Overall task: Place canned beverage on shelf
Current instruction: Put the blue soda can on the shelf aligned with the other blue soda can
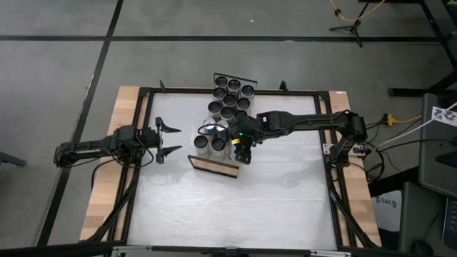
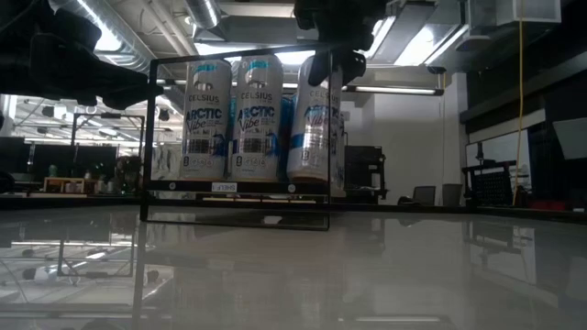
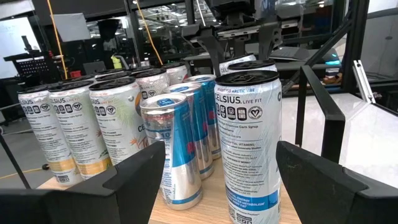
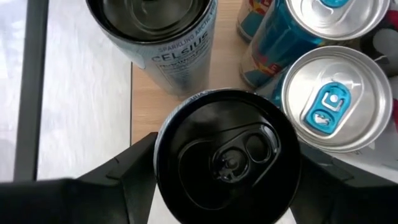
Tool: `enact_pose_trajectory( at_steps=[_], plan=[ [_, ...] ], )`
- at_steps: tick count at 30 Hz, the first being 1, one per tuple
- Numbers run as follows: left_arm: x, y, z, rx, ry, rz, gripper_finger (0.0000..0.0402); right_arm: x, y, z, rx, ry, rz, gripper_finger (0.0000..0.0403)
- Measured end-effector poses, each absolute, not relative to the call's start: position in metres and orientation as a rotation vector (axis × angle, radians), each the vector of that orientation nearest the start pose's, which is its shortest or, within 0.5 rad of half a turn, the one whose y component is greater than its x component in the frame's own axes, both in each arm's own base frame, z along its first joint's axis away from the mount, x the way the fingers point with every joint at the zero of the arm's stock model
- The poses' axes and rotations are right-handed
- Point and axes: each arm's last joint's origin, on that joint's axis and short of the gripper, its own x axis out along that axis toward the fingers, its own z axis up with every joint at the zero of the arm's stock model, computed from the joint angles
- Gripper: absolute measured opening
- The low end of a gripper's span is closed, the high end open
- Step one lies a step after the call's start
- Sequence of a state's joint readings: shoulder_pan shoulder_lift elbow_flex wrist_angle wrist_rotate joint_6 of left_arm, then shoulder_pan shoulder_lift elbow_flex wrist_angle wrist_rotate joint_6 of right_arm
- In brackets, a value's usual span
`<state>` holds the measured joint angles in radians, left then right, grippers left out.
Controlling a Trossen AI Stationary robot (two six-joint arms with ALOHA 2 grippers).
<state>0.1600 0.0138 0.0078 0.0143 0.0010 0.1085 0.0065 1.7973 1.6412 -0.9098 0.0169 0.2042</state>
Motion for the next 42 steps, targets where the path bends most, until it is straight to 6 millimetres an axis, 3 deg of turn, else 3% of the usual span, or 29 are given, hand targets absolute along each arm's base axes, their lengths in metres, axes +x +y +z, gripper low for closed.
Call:
enact_pose_trajectory(
  at_steps=[28, 42],
  plan=[
    [0.0968, 0.0156, 0.1665, 0.109, 0.0, 0.16, 0.0302, 0.3797, 0.004, 0.2985, 0.211, 1.043, -0.051, 0.0273],
    [0.0968, 0.0156, 0.1665, 0.109, 0.0, 0.159, 0.0302, 0.3795, 0.0021, 0.2984, 0.171, 1.038, -0.118, 0.0273]
  ],
)
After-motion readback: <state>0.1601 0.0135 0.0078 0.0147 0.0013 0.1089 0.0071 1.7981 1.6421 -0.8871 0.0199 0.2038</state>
